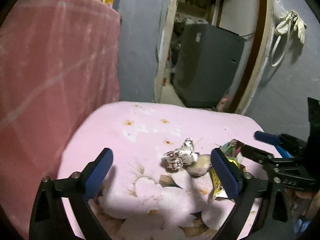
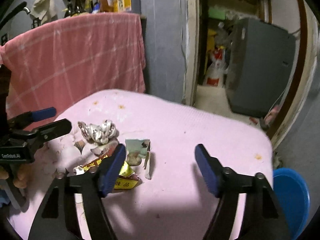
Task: Collect trash
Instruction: 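Grasp the crumpled foil wrapper with the left tool while the right tool grasps a green scrap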
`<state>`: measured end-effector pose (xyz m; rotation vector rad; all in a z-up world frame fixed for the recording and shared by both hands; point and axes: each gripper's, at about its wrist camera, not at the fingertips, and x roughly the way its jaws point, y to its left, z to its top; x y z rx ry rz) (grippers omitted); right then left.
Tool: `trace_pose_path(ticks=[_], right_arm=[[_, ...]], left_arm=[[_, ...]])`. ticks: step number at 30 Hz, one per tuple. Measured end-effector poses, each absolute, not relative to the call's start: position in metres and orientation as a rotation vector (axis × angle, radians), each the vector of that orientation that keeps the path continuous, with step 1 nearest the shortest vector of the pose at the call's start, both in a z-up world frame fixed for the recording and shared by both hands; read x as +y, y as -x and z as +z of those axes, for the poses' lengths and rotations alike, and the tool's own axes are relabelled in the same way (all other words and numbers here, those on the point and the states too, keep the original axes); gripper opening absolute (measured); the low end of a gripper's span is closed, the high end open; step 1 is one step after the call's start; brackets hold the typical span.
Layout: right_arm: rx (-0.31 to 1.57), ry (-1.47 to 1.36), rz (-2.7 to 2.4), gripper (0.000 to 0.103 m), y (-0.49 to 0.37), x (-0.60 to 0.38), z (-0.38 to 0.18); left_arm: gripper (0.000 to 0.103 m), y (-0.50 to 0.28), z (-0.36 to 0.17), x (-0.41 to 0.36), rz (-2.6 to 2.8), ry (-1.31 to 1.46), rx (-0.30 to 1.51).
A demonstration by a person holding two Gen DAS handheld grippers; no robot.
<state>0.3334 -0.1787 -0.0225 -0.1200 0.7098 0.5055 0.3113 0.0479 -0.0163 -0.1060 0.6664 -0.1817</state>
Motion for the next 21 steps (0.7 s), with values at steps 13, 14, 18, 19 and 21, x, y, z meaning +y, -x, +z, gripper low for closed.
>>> trace_pose_path(ticks=[13,14,18,19,21], right_arm=[[0.851,0.039,0.587,0.050,-0.357,-0.178,-0.037],[0.855,0.034,0.587,0.048,-0.358,-0.178,-0.038],[0.871,0.035,0.602,0.029,-0.359,-0.175,-0.040],[0.871,0.041,0.606,0.022,-0.359,-0.174,-0.040],[0.871,0.060,0.605,0.013,-0.359,-0.170,-0.040]], left_arm=[[0.057,-0.344,-0.031,0.033,-0.275,0.109,0.782],[0.053,-0.346,-0.031,0.032,-0.278,0.112,0.787],[0.042,-0.345,-0.032,0.034,-0.294,0.136,0.797],[0.040,-0.344,-0.032,0.035,-0.298,0.141,0.798],[0.037,-0.343,-0.032,0.034,-0.302,0.141,0.797]])
